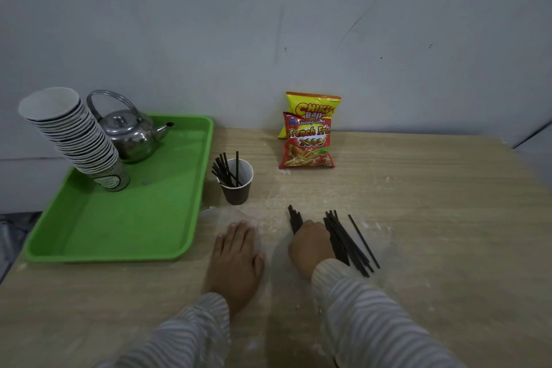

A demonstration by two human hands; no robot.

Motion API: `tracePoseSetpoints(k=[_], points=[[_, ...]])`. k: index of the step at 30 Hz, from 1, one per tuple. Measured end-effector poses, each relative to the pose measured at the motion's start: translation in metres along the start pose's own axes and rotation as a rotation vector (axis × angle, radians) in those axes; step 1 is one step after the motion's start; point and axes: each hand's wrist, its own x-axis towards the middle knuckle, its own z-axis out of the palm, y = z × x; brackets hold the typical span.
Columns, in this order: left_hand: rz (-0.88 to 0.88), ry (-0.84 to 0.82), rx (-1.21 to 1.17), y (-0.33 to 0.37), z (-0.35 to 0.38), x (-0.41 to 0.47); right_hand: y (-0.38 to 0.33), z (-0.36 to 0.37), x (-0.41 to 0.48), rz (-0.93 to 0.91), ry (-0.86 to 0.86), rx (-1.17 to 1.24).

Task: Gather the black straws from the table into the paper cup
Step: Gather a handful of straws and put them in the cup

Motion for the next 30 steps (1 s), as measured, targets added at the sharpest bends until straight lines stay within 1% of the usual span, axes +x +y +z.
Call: tracePoseSetpoints(k=[5,9,12,14,16,20,22,24,26,30], points=[[-0.01,-0.006,0.0,0.001,-0.003,0.001,-0.011,0.006,0.005,0.066,-0.007,0.068],[-0.007,-0.007,0.009,0.001,-0.003,0.0,-0.014,0.009,0.01,0.063,-0.022,0.024],[-0.003,0.001,0.015,0.001,-0.002,0.0,-0.012,0.008,0.017,0.049,-0.096,-0.027],[0.001,0.0,0.019,0.001,-0.002,0.0,-0.011,0.006,0.02,0.024,-0.157,-0.078],[0.002,-0.002,0.024,0.001,-0.002,0.0,-0.009,0.002,0.02,-0.016,-0.183,-0.106],[-0.004,-0.001,0.031,0.001,-0.003,0.001,0.001,-0.001,0.014,-0.175,-0.142,-0.13],[0.0,0.0,0.037,0.001,-0.002,0.002,0.006,-0.002,0.013,-0.165,-0.098,0.002],[0.007,0.009,0.034,0.0,0.0,0.002,0.011,-0.006,0.014,-0.114,-0.076,0.22],[0.01,0.021,0.028,-0.001,0.002,0.003,0.015,-0.01,0.015,-0.051,-0.09,0.458],[0.02,0.018,0.001,-0.003,0.004,0.002,0.012,-0.009,0.012,0.155,-0.22,1.148]])
